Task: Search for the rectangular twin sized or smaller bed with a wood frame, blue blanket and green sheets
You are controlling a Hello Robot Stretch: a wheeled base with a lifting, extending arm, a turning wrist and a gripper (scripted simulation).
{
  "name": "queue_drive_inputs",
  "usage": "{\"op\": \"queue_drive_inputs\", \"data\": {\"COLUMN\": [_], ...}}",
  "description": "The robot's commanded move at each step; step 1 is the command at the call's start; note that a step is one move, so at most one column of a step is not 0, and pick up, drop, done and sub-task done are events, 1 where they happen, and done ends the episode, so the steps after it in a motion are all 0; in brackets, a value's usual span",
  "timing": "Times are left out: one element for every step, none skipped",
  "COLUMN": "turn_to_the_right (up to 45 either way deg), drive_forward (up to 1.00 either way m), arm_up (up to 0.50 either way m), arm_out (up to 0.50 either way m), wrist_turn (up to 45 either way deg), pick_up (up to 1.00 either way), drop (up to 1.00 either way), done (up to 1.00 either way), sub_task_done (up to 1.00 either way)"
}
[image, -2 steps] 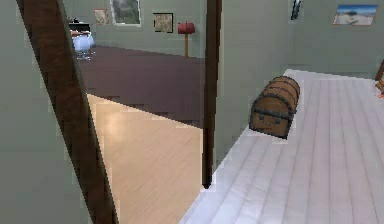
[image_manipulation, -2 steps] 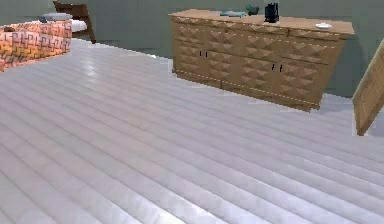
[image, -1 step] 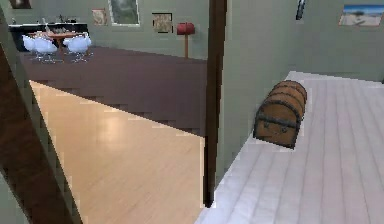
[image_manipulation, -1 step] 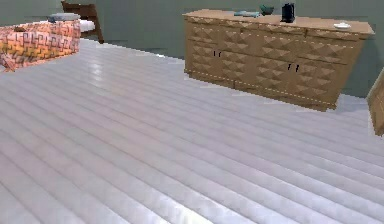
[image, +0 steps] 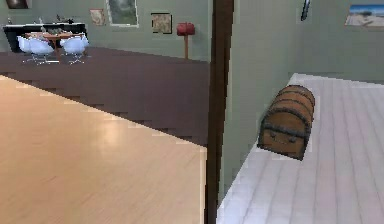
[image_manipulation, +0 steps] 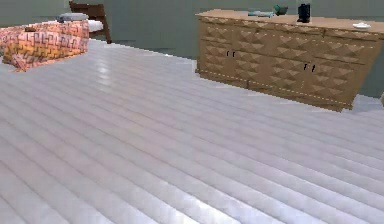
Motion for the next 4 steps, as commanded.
{"op": "queue_drive_inputs", "data": {"turn_to_the_right": [12.0, 0.0, -9.0, 0.0], "drive_forward": [0.0, 0.2, 0.0, 0.45], "arm_up": [0.0, 0.0, 0.0, 0.0], "arm_out": [0.0, 0.0, 0.0, 0.0], "wrist_turn": [0.0, 0.0, 0.0, 0.0], "pick_up": [0.0, 0.0, 0.0, 0.0], "drop": [0.0, 0.0, 0.0, 0.0], "done": [0.0, 0.0, 0.0, 0.0], "sub_task_done": [0.0, 0.0, 0.0, 0.0]}}
